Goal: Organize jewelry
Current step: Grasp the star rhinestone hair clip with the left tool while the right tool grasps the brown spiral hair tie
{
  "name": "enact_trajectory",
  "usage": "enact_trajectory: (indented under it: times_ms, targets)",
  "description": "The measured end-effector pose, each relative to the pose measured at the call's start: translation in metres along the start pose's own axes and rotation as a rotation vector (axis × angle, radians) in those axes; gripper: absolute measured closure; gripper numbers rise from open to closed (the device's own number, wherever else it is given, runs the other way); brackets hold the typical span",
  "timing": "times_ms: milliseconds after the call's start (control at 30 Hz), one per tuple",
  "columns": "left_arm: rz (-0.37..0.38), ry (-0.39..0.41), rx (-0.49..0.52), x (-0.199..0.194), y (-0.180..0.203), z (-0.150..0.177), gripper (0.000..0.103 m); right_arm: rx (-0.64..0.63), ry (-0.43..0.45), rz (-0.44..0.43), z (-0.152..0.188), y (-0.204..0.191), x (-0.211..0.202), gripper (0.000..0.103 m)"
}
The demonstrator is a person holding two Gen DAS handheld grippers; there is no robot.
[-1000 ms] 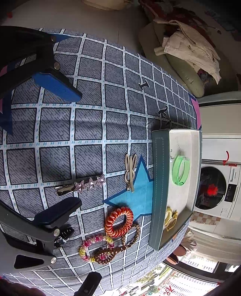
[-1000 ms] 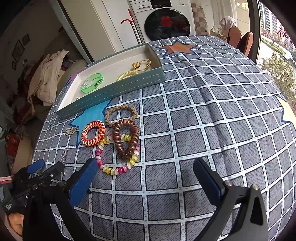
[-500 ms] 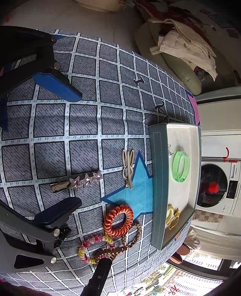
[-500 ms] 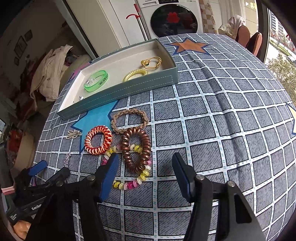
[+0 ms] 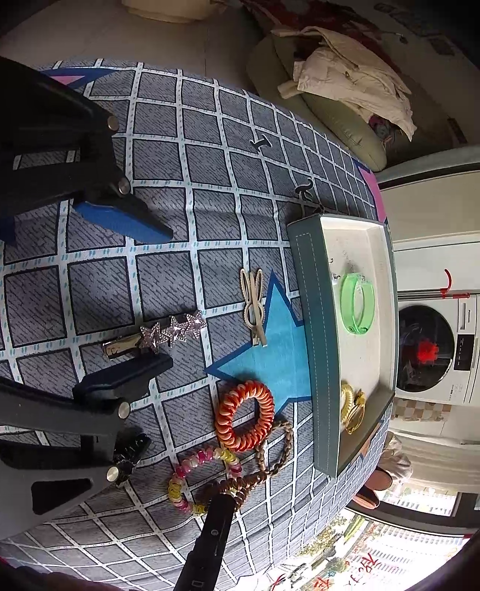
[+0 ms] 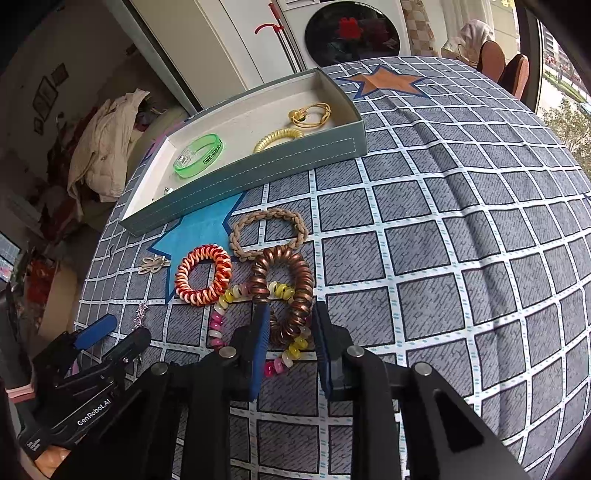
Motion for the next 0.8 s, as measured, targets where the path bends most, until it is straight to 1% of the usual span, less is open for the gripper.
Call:
enact_trajectory:
  times_ms: [33,67,133,167,200,267,300,333,367,467,667,800]
  targets:
    - [-0.006,0.003,0.01,-0.001,0.002,0.0,0.029,-0.001,0.003,0.0,0.0,0.0,-0.001,0.084]
    - [-0.009,0.005,0.019,-0.001,0.004,0.0,0.031,-0.004,0.002,-0.002,0.0,0.0,-0.001,0.086]
    - [0.009,0.004,0.03,-0.003,0.007,0.0,0.042,-0.007,0.001,-0.008,0.001,-0.001,-0.001,0.087]
    - [0.017,0.003,0.033,-0.003,0.009,0.0,0.045,-0.007,0.004,-0.007,0.001,-0.001,-0.002,0.09]
    - [0.018,0.003,0.036,-0.003,0.009,0.0,0.047,-0.007,0.009,-0.006,0.001,-0.001,-0.003,0.091]
    - [0.018,0.005,0.04,-0.004,0.01,0.0,0.048,-0.006,0.016,-0.004,0.001,0.0,-0.005,0.091]
    - [0.028,0.004,0.04,-0.004,0.011,0.0,0.052,-0.007,0.018,-0.003,0.001,0.0,-0.005,0.091]
    - [0.047,0.003,0.041,-0.004,0.011,0.0,0.064,-0.009,0.021,-0.001,0.001,0.0,-0.006,0.091]
    - [0.053,0.003,0.04,-0.004,0.012,0.0,0.067,-0.011,0.022,0.0,0.001,0.0,-0.007,0.091]
    - [0.072,0.006,0.042,-0.005,0.011,0.0,0.067,-0.01,0.028,0.001,0.0,0.001,-0.009,0.091]
    - [0.153,0.024,0.016,-0.015,0.007,0.001,0.067,-0.006,0.041,-0.013,0.001,0.003,-0.017,0.091]
    - [0.157,0.03,0.018,-0.021,0.002,0.0,0.067,-0.001,0.053,-0.031,0.0,0.003,-0.025,0.091]
Point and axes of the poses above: each gripper's, at about its wrist camera, not at the fingertips, and x roughly the way its jaws point, y to its right, z to its underside, the point moved 10 cm from there along x, roughly the way its jaws point, and after that the axes turned 15 degrees about -y, right-handed, at the moved point
